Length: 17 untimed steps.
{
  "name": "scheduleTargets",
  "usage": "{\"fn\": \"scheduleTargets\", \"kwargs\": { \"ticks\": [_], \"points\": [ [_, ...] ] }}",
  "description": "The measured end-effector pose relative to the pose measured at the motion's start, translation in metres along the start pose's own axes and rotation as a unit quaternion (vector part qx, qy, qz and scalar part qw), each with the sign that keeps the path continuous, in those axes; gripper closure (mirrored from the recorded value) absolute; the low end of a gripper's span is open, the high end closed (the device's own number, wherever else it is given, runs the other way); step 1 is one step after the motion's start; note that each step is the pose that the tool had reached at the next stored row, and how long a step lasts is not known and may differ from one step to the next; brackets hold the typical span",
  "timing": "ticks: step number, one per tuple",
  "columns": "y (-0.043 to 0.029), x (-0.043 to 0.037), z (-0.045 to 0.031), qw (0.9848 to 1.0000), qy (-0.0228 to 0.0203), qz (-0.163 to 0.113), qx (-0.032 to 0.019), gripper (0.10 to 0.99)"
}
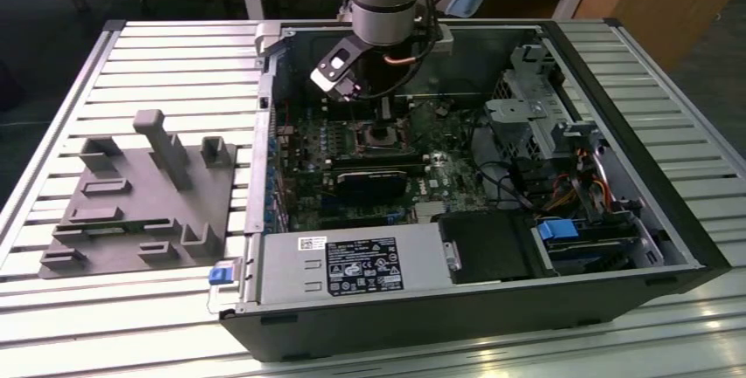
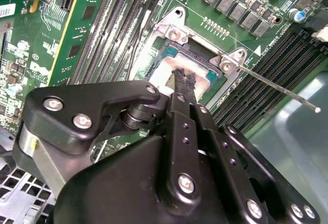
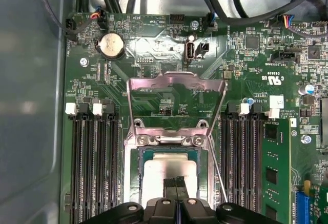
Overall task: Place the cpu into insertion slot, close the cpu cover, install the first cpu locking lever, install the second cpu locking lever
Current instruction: 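Place the cpu into insertion slot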
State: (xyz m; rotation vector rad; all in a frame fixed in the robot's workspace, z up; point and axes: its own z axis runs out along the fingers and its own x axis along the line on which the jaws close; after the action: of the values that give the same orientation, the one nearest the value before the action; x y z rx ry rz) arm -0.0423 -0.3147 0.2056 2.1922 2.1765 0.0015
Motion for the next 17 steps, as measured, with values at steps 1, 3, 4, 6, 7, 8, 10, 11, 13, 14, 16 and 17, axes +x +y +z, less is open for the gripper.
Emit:
{"fn": "scheduleTargets", "kwargs": {
  "ticks": [1, 3, 4, 6, 7, 8, 10, 11, 13, 14, 16, 17],
  "points": [
    [0.0012, -0.0002, 0.0000, 1.0000, -0.0001, 0.000, 0.0020, 0.984],
    [0.0023, -0.0004, 0.0000, 1.0000, -0.0001, 0.001, 0.0024, 0.984],
    [0.0023, -0.0004, 0.0000, 1.0000, -0.0001, 0.001, 0.0024, 0.984],
    [0.0023, -0.0004, 0.0001, 1.0000, -0.0001, 0.001, 0.0024, 0.984],
    [0.0023, -0.0004, 0.0001, 1.0000, 0.0000, 0.001, 0.0024, 0.984],
    [0.0024, -0.0004, 0.0000, 1.0000, -0.0001, 0.001, 0.0024, 0.984],
    [0.0024, -0.0005, -0.0021, 1.0000, 0.0000, 0.002, 0.0024, 0.984],
    [0.0025, -0.0005, -0.0041, 1.0000, -0.0001, 0.003, 0.0025, 0.984],
    [0.0027, -0.0007, -0.0089, 1.0000, -0.0001, 0.003, 0.0025, 0.984],
    [0.0028, -0.0008, -0.0110, 1.0000, -0.0001, 0.003, 0.0025, 0.984],
    [0.0029, -0.0009, -0.0149, 1.0000, -0.0001, 0.004, 0.0025, 0.984],
    [0.0030, -0.0010, -0.0170, 1.0000, -0.0002, 0.004, 0.0025, 0.984]
  ]
}}
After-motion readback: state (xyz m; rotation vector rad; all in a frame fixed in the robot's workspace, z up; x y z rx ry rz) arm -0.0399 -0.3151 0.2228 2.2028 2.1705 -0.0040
